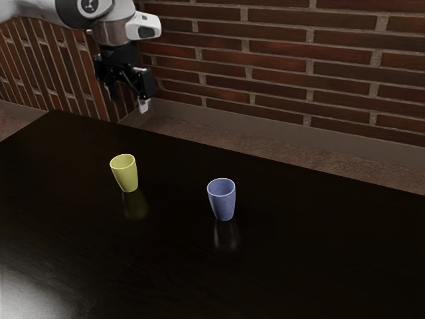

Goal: Place the left cup onto the right cup

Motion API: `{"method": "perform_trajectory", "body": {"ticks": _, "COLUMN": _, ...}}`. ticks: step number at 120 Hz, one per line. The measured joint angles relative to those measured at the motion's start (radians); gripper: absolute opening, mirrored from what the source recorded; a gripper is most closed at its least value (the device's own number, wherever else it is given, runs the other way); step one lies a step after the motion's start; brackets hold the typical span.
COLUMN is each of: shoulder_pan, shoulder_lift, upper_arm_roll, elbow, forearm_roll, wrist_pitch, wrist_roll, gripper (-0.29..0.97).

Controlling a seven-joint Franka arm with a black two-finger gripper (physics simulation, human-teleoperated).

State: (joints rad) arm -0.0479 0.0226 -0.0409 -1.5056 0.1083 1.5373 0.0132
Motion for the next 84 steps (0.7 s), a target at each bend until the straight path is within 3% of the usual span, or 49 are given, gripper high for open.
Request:
{"method": "perform_trajectory", "body": {"ticks": 45, "shoulder_pan": 0.124, "shoulder_lift": 0.008, "upper_arm_roll": -0.009, "elbow": -0.006, "forearm_roll": 0.028, "wrist_pitch": 0.038, "wrist_roll": 0.003, "gripper": 0.68}}
{"method": "perform_trajectory", "body": {"ticks": 84, "shoulder_pan": 0.056, "shoulder_lift": 0.009, "upper_arm_roll": -0.005, "elbow": -0.007, "forearm_roll": 0.035, "wrist_pitch": 0.056, "wrist_roll": 0.006, "gripper": 0.68}}
